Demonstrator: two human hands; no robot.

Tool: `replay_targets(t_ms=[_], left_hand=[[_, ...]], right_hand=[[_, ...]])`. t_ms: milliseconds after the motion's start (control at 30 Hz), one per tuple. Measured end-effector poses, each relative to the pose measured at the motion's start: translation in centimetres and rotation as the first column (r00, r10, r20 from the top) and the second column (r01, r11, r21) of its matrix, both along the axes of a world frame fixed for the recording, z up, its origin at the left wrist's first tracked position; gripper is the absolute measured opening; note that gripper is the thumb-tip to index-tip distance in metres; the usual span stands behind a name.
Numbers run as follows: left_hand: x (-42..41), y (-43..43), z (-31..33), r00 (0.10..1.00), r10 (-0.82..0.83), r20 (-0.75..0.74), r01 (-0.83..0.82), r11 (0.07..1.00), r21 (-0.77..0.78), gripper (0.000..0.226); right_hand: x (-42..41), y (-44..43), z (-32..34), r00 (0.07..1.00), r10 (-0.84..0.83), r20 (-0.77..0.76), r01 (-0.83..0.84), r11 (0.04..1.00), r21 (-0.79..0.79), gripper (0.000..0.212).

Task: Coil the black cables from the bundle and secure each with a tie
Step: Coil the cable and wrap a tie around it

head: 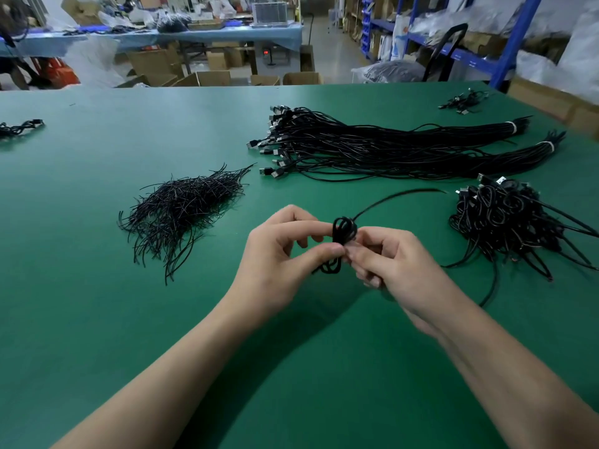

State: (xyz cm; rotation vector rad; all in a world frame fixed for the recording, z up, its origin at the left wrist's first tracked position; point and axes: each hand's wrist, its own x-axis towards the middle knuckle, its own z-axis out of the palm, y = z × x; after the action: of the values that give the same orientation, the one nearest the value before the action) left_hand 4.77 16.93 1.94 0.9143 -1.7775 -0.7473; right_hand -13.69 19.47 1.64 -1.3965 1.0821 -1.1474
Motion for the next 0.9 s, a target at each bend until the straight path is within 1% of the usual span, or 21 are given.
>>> replay_targets(t_ms=[67, 100, 133, 167, 200, 233, 267, 300, 333, 367, 433, 467, 533, 567, 600, 667, 700, 733, 800, 867, 900], left_hand=[[0.09, 0.06, 0.26, 0.993, 0.049, 0.104, -0.022, 0.968, -0.251, 0.019], [0.17, 0.09, 0.21, 0.990, 0.054, 0.131, -0.007, 0.943, -0.331, 0.020], [0.23, 0.11, 0.11, 0.988, 0.047, 0.148, 0.011, 0.929, -0.371, 0.020], [0.32, 0.12, -0.01, 0.989, 0.023, 0.147, 0.030, 0.935, -0.354, 0.018], [0.37, 0.15, -0.14, 0.993, -0.016, 0.115, 0.047, 0.960, -0.275, 0.015], [0.31, 0.25, -0.18, 0.998, -0.054, 0.034, 0.058, 0.989, -0.137, 0.013], [0.12, 0.37, -0.15, 0.995, -0.058, -0.076, 0.060, 0.998, 0.031, 0.019], [-0.03, 0.48, -0.06, 0.987, -0.018, -0.158, 0.048, 0.981, 0.186, 0.029], [-0.05, 0.39, -0.03, 0.982, 0.022, -0.185, 0.037, 0.951, 0.307, 0.041], [0.04, 0.16, -0.12, 0.987, 0.029, -0.161, 0.035, 0.922, 0.385, 0.048], [0.21, -0.04, -0.35, 0.995, -0.047, -0.083, 0.079, 0.889, 0.451, 0.050], [0.26, -0.05, -0.43, 0.995, -0.080, -0.066, 0.101, 0.880, 0.464, 0.046], [0.29, 0.00, -0.42, 0.991, -0.091, -0.094, 0.125, 0.879, 0.461, 0.038], [0.29, 0.00, -0.40, 0.990, -0.080, -0.119, 0.124, 0.893, 0.433, 0.033], [0.22, -0.01, -0.34, 0.988, -0.065, -0.137, 0.114, 0.917, 0.383, 0.027], [0.10, -0.04, -0.24, 0.994, -0.036, -0.103, 0.058, 0.975, 0.216, 0.013], [0.16, -0.06, -0.16, 0.999, -0.013, -0.030, 0.015, 0.997, 0.072, 0.009], [0.28, -0.04, -0.03, 0.998, 0.021, 0.054, -0.015, 0.995, -0.103, 0.008], [0.44, -0.10, 0.26, 0.983, 0.107, 0.150, -0.038, 0.916, -0.400, 0.011], [0.58, -0.21, 0.31, 0.968, 0.174, 0.182, -0.033, 0.804, -0.593, 0.014], [0.66, -0.27, 0.27, 0.966, 0.183, 0.185, -0.030, 0.785, -0.618, 0.014]], right_hand=[[-0.07, 0.12, 0.07, 0.947, 0.090, 0.307, -0.147, 0.975, 0.166, 0.010], [-0.07, 0.21, 0.04, 0.913, 0.100, 0.396, -0.192, 0.961, 0.200, 0.009], [-0.04, 0.26, -0.07, 0.895, 0.098, 0.435, -0.205, 0.957, 0.207, 0.011], [0.08, 0.25, -0.16, 0.901, 0.080, 0.426, -0.180, 0.963, 0.199, 0.011], [0.19, 0.17, -0.20, 0.930, 0.046, 0.365, -0.114, 0.980, 0.165, 0.009], [0.28, 0.07, -0.13, 0.965, 0.003, 0.263, -0.030, 0.994, 0.101, 0.006], [0.31, 0.02, -0.06, 0.990, -0.050, 0.133, 0.050, 0.999, 0.009, 0.008], [0.31, -0.03, -0.05, 0.993, -0.115, -0.011, 0.114, 0.988, -0.100, 0.014], [0.26, -0.06, -0.10, 0.971, -0.185, -0.154, 0.149, 0.964, -0.222, 0.017], [0.25, -0.01, -0.10, 0.927, -0.257, -0.275, 0.155, 0.927, -0.342, 0.018], [0.45, 0.32, -0.05, 0.818, -0.372, -0.439, 0.094, 0.839, -0.536, 0.015], [0.57, 0.40, -0.08, 0.785, -0.396, -0.477, 0.061, 0.815, -0.576, 0.014], [0.66, 0.43, -0.14, 0.775, -0.390, -0.497, 0.052, 0.823, -0.565, 0.015], [0.67, 0.36, -0.15, 0.804, -0.359, -0.474, 0.077, 0.854, -0.515, 0.016], [0.64, 0.31, -0.13, 0.862, -0.298, -0.411, 0.111, 0.901, -0.419, 0.018], [0.41, 0.10, 0.05, 0.981, -0.125, -0.147, 0.104, 0.984, -0.146, 0.019], [0.26, 0.11, 0.21, 0.999, -0.039, 0.013, 0.039, 0.999, -0.010, 0.018], [0.13, 0.15, 0.33, 0.987, 0.037, 0.159, -0.053, 0.994, 0.099, 0.015], [-0.07, 0.34, 0.46, 0.908, 0.139, 0.394, -0.240, 0.945, 0.220, 0.010], [0.07, 0.46, 0.38, 0.844, 0.174, 0.507, -0.327, 0.916, 0.231, 0.008], [0.20, 0.46, 0.35, 0.852, 0.163, 0.498, -0.305, 0.926, 0.220, 0.008]])
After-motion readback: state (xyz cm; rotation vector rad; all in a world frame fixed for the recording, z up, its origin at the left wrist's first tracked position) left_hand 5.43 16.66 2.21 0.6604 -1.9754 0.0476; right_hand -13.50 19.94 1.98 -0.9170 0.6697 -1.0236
